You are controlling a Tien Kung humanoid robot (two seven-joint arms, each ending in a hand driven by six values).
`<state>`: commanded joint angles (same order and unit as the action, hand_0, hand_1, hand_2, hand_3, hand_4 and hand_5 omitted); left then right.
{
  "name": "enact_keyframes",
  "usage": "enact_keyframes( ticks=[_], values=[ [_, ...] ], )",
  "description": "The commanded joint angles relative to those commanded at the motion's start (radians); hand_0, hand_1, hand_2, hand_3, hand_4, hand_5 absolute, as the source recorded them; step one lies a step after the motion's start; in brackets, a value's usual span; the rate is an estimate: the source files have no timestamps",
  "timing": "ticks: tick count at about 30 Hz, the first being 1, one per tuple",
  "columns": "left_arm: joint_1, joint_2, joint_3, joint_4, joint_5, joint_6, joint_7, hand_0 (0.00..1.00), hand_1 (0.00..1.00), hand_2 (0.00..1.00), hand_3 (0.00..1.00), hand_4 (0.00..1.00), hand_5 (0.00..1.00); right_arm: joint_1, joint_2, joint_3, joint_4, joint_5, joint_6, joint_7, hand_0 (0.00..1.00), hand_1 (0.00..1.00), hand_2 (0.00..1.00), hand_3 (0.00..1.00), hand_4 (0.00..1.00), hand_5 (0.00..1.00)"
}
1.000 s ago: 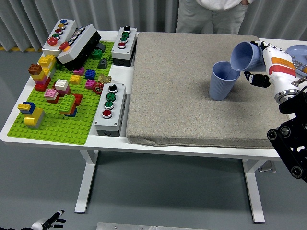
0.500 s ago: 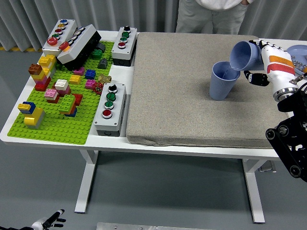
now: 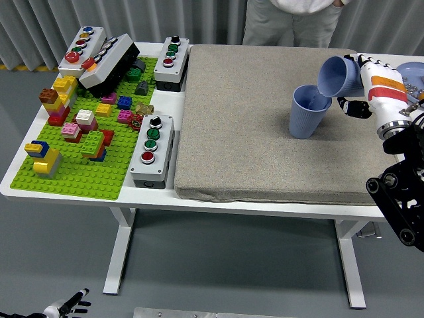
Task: Pick cup pour cup place
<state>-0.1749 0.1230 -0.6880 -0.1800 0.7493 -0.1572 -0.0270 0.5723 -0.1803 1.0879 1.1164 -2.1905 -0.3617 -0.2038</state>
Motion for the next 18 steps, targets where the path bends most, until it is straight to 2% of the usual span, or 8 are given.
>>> enact_keyframes(
  ticks=[18],
  values=[
    [0.004, 0.002, 0.005, 0.0, -0.003, 0.0, -0.001, 0.861, 0.833, 0.846, 0.757, 0.633, 0.98, 0.004, -0.017, -0.028, 0.01, -0.027, -0.003, -0.014, 0.773, 0.589, 0.5, 0.559, 0.626, 0.002]
  ],
)
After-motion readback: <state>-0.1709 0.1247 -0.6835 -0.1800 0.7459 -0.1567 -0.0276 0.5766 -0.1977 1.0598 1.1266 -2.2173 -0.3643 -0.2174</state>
